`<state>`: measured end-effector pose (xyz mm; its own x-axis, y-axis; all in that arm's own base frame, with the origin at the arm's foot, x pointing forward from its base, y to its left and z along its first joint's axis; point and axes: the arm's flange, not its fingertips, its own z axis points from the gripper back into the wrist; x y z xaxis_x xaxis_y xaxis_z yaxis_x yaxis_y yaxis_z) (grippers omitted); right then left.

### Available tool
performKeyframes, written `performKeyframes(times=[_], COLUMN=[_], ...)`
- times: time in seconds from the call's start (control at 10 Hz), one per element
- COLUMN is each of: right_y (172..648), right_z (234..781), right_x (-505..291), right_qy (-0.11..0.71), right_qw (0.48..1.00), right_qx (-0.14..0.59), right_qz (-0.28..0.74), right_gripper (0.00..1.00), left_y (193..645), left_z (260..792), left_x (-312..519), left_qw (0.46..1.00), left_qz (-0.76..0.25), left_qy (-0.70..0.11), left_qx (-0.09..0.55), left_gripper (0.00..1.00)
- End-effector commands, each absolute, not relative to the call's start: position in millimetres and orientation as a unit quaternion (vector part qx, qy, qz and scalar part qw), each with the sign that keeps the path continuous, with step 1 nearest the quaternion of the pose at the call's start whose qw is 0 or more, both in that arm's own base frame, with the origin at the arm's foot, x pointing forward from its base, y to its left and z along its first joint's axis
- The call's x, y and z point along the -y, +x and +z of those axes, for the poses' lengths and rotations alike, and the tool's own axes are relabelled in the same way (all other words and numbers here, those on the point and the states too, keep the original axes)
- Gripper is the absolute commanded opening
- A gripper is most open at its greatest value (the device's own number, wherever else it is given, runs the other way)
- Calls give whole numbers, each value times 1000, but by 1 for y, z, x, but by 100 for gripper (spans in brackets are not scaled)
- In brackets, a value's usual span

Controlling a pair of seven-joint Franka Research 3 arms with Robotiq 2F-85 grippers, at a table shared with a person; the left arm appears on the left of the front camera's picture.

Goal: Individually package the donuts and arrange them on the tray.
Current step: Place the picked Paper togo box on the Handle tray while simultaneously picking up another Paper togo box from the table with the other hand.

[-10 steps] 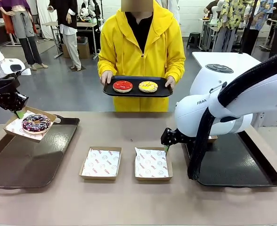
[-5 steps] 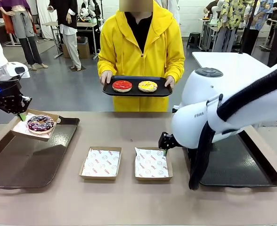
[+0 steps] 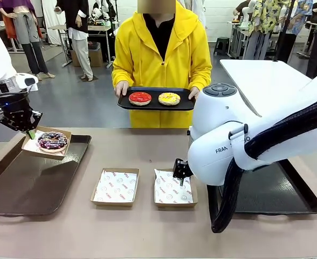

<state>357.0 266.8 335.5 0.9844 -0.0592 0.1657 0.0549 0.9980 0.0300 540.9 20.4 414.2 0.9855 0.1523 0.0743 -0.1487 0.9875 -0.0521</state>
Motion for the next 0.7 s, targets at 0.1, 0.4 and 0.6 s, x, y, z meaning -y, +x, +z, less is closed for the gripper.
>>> performKeyframes(times=[0.1, 0.4, 0.6], right_y=[361, 361, 362], right_z=[326, 323, 322], right_x=[-277, -277, -275], right_qy=[-11, -16, -14], right_qw=[996, 997, 997], right_qx=[78, 73, 70], right_qz=[-33, -31, -31], right_gripper=[100, 100, 100], left_y=[550, 563, 573], left_z=[407, 399, 392], left_x=[-8, 1, 7], left_qw=[997, 998, 999], left_qz=[74, 46, 40], left_qy=[-22, -19, -7], left_qx=[32, 35, 31], left_gripper=[1, 1, 1])
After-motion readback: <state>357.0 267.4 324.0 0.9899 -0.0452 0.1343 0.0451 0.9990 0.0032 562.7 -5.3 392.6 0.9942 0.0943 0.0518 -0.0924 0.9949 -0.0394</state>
